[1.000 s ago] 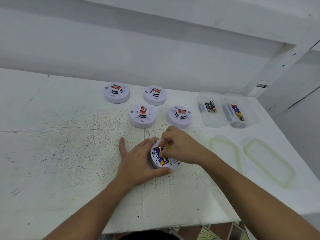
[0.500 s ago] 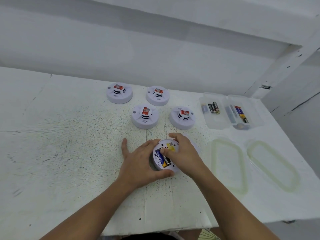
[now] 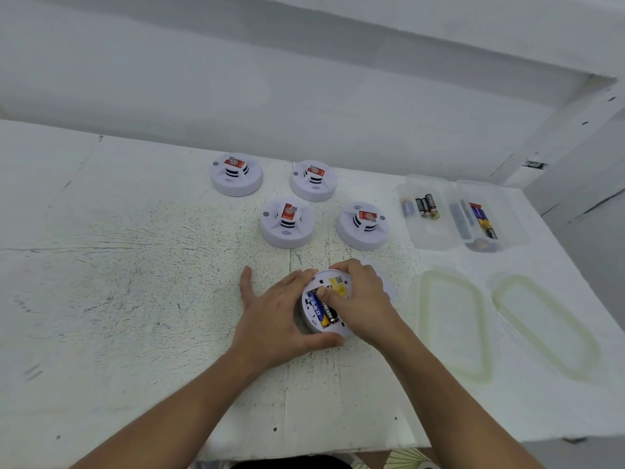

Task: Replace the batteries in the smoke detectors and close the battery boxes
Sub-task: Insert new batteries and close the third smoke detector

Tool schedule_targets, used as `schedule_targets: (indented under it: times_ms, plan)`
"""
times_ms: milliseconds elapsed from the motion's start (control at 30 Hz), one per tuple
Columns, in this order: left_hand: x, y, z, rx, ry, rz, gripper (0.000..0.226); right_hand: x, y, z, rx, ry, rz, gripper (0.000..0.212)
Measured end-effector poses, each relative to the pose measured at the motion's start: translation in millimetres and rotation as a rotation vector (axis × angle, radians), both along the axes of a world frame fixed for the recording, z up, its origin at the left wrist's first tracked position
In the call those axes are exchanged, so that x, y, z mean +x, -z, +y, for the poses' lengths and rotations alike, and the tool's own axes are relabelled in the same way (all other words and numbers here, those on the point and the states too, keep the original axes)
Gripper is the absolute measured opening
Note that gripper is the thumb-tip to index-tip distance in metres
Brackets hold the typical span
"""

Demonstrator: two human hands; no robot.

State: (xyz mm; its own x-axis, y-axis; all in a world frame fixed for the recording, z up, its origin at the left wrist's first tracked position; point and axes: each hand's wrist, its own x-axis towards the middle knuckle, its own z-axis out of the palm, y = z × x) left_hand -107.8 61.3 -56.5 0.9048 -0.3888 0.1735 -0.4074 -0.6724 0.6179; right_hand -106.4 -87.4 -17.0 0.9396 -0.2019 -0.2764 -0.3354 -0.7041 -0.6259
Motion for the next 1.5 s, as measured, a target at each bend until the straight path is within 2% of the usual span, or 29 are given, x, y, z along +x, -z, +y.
schedule_targets:
  times_ms: [333,467,533,600,700,867,933,1033,1200,1333,1500]
  plan:
    - [2.9,-0.6,1.3,0.006,0.004,0.022,0.09,-4.6,-1.8,-0.3,-0.035,-0.06,-0.013,0.042]
    - [2.9,-1.2,2.1,0.018,0.0,0.032,0.093,-5.6,0.3,-5.7,0.073,-0.064,-0.026,0.049]
    - [2.9,-3.4,2.6,0.019,-0.001,0.047,0.097,-5.8,-3.2,-13.3,0.179,-0.041,-0.061,0.045]
    - [3.3,-4.5,3.0,0.026,0.0,0.069,0.102,-4.3,-7.5,-24.0,0.218,-0.015,-0.136,0.031]
    - [3.3,-5.6,4.1,0.043,0.003,0.084,0.105,-0.2,-8.6,-41.2,0.037,0.008,-0.24,0.018]
    - [3.0,-8.0,4.4,0.037,0.009,0.106,0.105,3.7,3.8,-57.6,-0.263,-0.088,-0.179,0.009]
    - [3.1,-9.2,4.8,0.038,0.018,0.114,0.104,2.3,5.6,-56.6,-0.306,-0.123,-0.158,0.008]
    - [4.1,-9.7,5.1,0.058,0.033,0.121,0.105,-0.9,7.5,-56.0,-0.306,-0.12,-0.177,0.022]
    - [4.2,-9.8,6.4,0.071,0.064,0.131,0.105,-2.3,11.0,-58.7,-0.334,-0.128,-0.196,0.012]
    - [5.2,-8.3,7.8,0.085,0.087,0.133,0.105,-1.6,8.7,-63.8,-0.284,-0.152,-0.177,0.014]
    - [5.9,-5.6,8.3,0.092,0.098,0.121,0.111,-0.6,-7.1,-74.6,0.122,0.092,-0.146,0.011]
